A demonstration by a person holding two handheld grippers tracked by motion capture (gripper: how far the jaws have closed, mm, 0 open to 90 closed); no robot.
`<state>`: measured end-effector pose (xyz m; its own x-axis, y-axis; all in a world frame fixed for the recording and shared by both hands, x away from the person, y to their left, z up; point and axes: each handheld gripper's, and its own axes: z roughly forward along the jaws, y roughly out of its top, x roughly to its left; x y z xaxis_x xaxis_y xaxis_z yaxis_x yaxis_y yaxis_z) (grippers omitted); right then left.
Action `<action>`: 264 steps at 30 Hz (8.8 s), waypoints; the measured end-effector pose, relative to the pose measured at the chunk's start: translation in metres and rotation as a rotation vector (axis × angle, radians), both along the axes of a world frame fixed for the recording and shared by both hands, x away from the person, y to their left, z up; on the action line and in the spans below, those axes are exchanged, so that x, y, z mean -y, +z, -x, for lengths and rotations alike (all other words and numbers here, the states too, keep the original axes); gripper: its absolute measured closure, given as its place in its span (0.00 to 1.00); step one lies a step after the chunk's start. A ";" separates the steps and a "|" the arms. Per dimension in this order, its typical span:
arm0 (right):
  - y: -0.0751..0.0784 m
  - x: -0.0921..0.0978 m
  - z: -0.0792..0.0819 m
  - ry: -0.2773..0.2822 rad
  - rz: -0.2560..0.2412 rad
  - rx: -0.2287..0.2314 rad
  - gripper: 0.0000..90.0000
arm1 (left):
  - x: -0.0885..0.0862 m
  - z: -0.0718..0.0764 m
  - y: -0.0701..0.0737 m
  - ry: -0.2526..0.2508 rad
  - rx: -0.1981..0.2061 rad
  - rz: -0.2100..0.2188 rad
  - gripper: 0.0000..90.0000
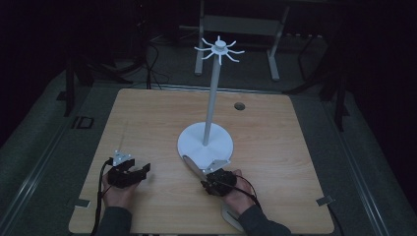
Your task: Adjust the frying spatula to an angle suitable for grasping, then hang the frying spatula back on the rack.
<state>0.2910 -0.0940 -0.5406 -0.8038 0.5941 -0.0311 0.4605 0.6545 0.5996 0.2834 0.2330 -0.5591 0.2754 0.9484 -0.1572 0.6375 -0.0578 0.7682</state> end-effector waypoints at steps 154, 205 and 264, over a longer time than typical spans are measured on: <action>0.110 0.065 -0.022 -0.151 -0.420 0.320 0.84 | 0.002 -0.001 -0.001 -0.008 -0.006 -0.011 0.36; 0.154 0.061 -0.036 -0.162 -0.489 0.374 0.84 | 0.002 -0.001 0.000 -0.006 -0.001 -0.010 0.36; 0.209 0.065 -0.063 -0.191 -0.478 0.418 0.84 | 0.001 -0.002 -0.001 -0.001 -0.006 -0.008 0.36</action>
<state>0.3537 -0.1590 -0.3317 -0.6607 0.7505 -0.0150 0.2080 0.2022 0.9570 0.2851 0.2317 -0.5601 0.2755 0.9493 -0.1515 0.6419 -0.0643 0.7641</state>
